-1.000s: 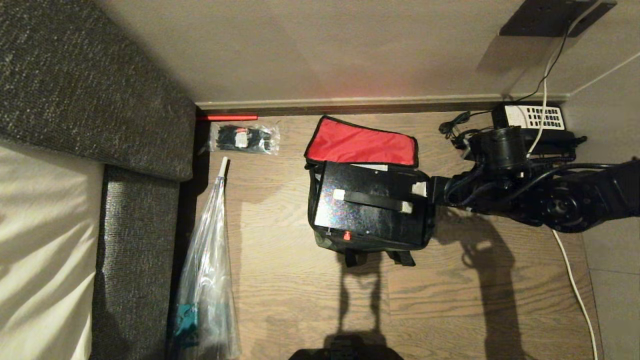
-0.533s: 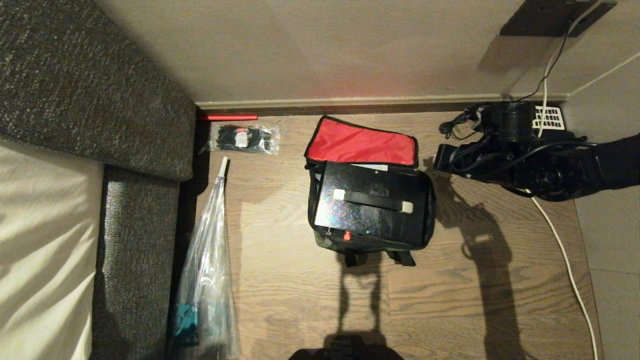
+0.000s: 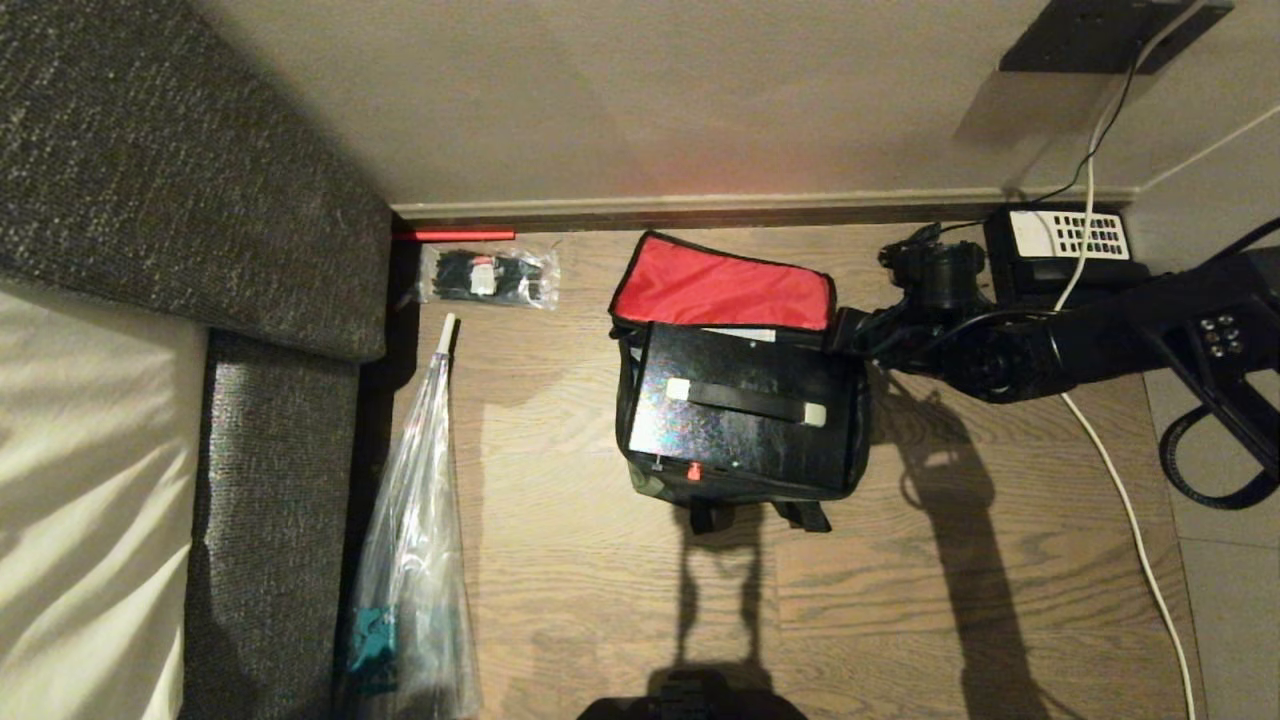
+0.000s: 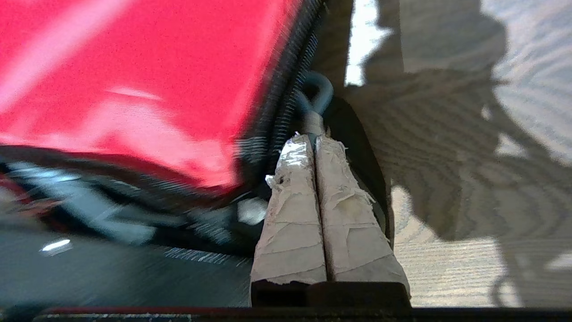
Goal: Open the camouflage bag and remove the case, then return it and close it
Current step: Close the top of the storage box
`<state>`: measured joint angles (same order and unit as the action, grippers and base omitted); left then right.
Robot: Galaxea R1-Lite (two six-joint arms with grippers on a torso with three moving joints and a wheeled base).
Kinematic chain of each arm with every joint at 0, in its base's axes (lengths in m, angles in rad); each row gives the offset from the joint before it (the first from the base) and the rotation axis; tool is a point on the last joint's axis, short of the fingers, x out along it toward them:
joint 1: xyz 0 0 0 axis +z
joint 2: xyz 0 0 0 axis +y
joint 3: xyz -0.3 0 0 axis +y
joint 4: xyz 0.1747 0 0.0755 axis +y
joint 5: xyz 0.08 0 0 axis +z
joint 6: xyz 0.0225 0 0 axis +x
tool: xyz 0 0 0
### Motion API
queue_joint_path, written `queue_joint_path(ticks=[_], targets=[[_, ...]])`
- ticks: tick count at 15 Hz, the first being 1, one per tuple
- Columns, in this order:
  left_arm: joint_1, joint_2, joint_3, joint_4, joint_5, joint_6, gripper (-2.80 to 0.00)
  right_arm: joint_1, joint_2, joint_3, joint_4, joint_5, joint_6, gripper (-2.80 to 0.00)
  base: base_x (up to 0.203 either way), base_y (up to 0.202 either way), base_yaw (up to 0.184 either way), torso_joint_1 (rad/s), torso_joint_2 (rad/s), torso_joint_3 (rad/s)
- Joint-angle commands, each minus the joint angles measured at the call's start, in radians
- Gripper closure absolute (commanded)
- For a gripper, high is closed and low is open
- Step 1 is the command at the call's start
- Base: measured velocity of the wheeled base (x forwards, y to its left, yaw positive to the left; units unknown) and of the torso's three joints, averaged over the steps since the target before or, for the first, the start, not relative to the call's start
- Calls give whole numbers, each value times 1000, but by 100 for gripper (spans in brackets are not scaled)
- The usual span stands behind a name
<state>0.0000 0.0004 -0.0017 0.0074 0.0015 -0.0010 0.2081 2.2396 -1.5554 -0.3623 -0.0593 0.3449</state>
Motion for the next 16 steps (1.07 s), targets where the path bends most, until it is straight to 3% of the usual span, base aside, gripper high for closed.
queue_joint_path(ticks=[1, 4, 6, 9, 16], targets=[[0, -5, 0, 0, 0, -1, 0, 2, 55, -9, 6, -3, 5, 0, 0, 0, 0, 0, 0, 0], [0, -5, 0, 0, 0, -1, 0, 30, 26, 58, 66, 0, 52, 0, 0, 0, 0, 0, 0, 0], [0, -5, 0, 0, 0, -1, 0, 66, -14, 97, 148, 3, 141, 0, 0, 0, 0, 0, 0, 0], [0, -5, 0, 0, 0, -1, 0, 136, -90, 246, 197, -5, 171, 0, 0, 0, 0, 0, 0, 0], [0, -3, 0, 0, 0, -1, 0, 452, -276, 449, 388, -163, 421, 0, 0, 0, 0, 0, 0, 0]])
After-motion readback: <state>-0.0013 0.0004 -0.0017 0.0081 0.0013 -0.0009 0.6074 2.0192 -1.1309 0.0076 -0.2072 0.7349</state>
